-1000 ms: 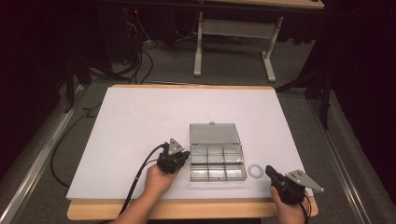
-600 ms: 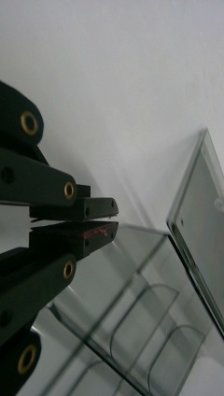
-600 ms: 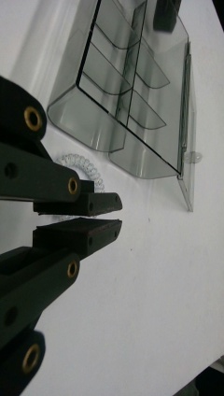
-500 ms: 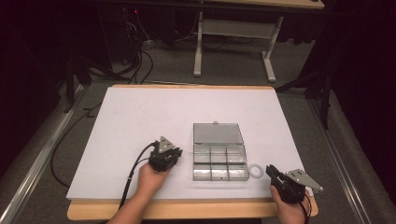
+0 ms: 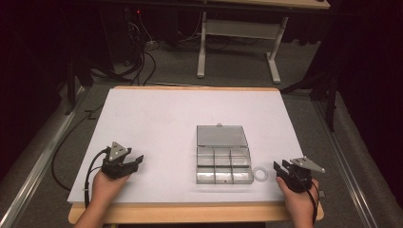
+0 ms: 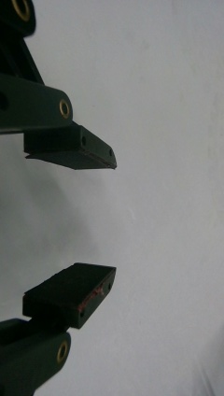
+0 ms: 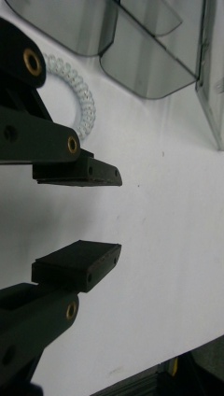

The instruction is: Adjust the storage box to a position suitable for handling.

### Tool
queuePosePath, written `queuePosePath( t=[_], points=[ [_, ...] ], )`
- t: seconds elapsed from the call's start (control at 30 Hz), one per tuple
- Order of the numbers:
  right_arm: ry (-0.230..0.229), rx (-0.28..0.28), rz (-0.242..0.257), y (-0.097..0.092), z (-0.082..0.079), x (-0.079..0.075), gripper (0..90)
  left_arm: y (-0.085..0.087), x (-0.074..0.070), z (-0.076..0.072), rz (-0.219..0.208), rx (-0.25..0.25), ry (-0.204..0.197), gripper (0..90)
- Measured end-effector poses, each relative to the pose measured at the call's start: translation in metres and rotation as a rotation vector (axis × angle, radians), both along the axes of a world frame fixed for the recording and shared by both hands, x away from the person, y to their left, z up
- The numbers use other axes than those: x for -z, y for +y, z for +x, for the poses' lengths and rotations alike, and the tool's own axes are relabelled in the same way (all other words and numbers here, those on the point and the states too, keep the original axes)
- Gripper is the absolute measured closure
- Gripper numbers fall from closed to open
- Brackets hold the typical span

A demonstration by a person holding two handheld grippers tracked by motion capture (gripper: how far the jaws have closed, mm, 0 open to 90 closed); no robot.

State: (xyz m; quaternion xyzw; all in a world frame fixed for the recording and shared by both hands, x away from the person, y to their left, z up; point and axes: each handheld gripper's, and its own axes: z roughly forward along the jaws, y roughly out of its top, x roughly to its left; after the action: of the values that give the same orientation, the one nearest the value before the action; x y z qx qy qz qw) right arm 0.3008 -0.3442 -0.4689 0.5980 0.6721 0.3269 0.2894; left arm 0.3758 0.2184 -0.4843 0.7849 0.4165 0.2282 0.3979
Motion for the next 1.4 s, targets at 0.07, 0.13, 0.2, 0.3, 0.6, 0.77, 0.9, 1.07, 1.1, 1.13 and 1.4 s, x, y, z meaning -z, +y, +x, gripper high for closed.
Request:
queuePosePath(
  t=[0.07,0.13,0.2,0.3,0.6,0.77,0.9,1.07,1.1,1.13,1.4],
  points=[
    [0.026,0.000,-0.016,0.000,0.005,-0.001,61.1,0.000,0.000,-0.001,0.002,0.004,-0.005,39.2],
    [0.048,0.001,-0.021,0.000,0.008,-0.002,61.1,0.000,0.000,-0.001,-0.005,0.011,-0.007,39.0],
    [0.069,0.007,-0.023,-0.001,0.010,-0.002,60.8,0.001,0.001,-0.001,-0.018,0.011,-0.003,38.1],
    [0.096,0.018,-0.022,-0.002,0.012,-0.001,60.8,0.001,0.002,-0.001,-0.013,0.020,-0.007,36.5],
    [0.149,-0.004,-0.028,-0.001,0.013,-0.005,61.2,0.002,0.002,-0.001,-0.034,0.043,0.001,36.7],
    [0.181,-0.022,-0.044,-0.002,0.013,-0.007,61.8,0.000,0.002,-0.004,-0.006,0.053,-0.017,36.4],
    [0.205,-0.033,-0.050,-0.003,0.013,-0.009,61.9,0.001,0.002,-0.002,-0.015,0.050,-0.003,36.4],
    [0.233,-0.059,-0.066,-0.001,0.010,-0.011,63.0,-0.001,0.002,-0.005,0.005,0.060,-0.034,37.6],
    [0.237,-0.063,-0.064,0.000,0.010,-0.012,63.1,-0.002,0.002,-0.006,0.006,0.061,-0.035,37.5],
    [0.242,-0.068,-0.065,0.000,0.010,-0.013,63.1,-0.002,0.002,-0.006,0.006,0.062,-0.035,37.5],
    [0.307,-0.089,-0.060,0.002,0.013,-0.016,63.4,-0.001,0.002,-0.006,-0.003,0.059,-0.042,37.2]
  ],
)
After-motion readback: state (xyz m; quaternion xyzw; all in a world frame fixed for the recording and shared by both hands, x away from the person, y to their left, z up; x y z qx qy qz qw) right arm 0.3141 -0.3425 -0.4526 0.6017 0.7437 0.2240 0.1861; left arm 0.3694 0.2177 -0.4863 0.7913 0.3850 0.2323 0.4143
